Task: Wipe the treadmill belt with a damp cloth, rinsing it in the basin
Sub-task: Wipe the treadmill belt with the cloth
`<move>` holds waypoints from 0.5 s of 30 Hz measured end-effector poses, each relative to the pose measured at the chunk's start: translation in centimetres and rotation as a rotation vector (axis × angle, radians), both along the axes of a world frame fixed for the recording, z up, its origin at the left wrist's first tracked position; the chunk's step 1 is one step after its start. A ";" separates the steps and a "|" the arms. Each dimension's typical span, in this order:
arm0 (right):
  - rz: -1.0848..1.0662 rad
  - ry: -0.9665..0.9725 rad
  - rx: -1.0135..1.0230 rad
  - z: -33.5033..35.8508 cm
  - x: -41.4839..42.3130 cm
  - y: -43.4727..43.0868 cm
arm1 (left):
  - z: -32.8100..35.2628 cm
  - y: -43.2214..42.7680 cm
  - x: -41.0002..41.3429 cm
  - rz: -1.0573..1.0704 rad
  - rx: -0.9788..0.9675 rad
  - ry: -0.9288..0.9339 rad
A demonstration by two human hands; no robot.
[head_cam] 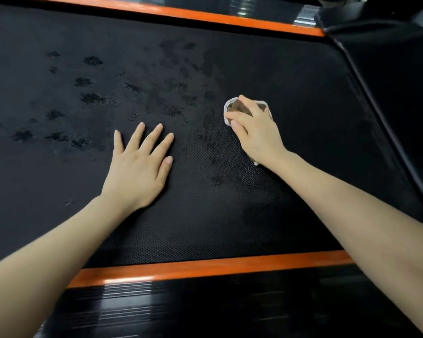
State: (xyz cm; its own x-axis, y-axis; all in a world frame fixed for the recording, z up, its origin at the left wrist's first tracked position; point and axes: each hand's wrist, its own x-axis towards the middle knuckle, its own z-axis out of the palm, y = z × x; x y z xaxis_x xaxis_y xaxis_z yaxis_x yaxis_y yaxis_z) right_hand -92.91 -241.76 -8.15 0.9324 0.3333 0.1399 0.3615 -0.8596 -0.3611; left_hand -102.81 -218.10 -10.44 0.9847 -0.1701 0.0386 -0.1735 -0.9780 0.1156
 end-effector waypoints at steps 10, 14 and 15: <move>0.282 0.048 0.028 0.2 -5.9 -2.4 | 0.1 0.3 -0.1 0.002 -0.005 -0.009; -0.227 0.034 -0.002 0.3 -6.0 -3.7 | 0.0 0.0 -0.1 0.009 -0.002 -0.013; -0.229 -0.013 -0.008 0.3 -6.6 -2.8 | 0.0 -0.1 0.0 0.011 -0.001 -0.009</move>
